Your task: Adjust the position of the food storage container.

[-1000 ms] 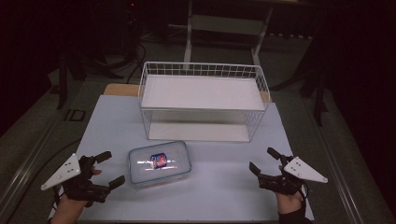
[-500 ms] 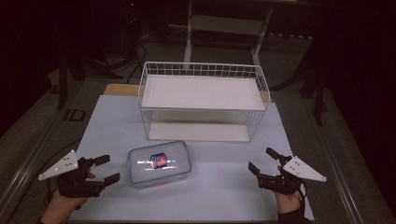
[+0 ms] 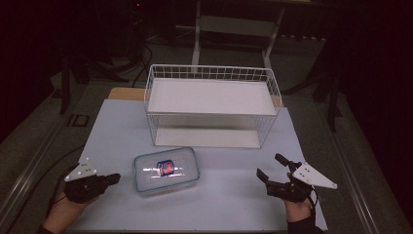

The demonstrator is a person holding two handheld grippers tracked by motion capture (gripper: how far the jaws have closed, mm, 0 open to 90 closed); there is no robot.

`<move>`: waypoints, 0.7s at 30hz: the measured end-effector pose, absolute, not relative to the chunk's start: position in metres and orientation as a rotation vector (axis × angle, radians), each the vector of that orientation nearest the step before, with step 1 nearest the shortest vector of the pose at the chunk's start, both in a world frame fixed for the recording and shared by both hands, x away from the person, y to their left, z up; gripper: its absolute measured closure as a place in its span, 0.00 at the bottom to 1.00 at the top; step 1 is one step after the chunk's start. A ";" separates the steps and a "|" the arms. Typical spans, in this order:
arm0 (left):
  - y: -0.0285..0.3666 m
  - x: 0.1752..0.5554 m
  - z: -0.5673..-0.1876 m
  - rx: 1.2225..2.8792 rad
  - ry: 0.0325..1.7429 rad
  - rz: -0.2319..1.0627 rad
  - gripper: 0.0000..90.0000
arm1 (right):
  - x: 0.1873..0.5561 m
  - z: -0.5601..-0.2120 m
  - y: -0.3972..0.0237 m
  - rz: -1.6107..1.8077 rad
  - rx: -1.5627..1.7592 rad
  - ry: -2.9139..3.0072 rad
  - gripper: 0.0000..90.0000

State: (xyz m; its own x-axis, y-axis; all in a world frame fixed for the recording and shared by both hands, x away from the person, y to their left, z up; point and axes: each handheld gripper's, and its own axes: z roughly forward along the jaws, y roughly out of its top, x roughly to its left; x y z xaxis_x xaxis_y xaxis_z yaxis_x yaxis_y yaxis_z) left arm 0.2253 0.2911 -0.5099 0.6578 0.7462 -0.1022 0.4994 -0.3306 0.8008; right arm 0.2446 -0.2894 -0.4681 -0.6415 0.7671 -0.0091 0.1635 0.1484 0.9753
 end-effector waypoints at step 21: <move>0.249 0.255 -0.518 2.150 0.889 0.290 1.00 | 0.246 -0.469 -0.292 1.540 0.927 1.909 0.15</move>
State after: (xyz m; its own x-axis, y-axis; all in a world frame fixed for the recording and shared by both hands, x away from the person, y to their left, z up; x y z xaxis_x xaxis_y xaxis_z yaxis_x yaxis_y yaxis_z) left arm 0.2554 0.2492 -0.5178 0.7300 0.6790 -0.0787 0.5022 -0.4548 0.7355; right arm 0.2457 -0.2918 -0.4693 -0.6345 0.7725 0.0266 0.1894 0.1220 0.9743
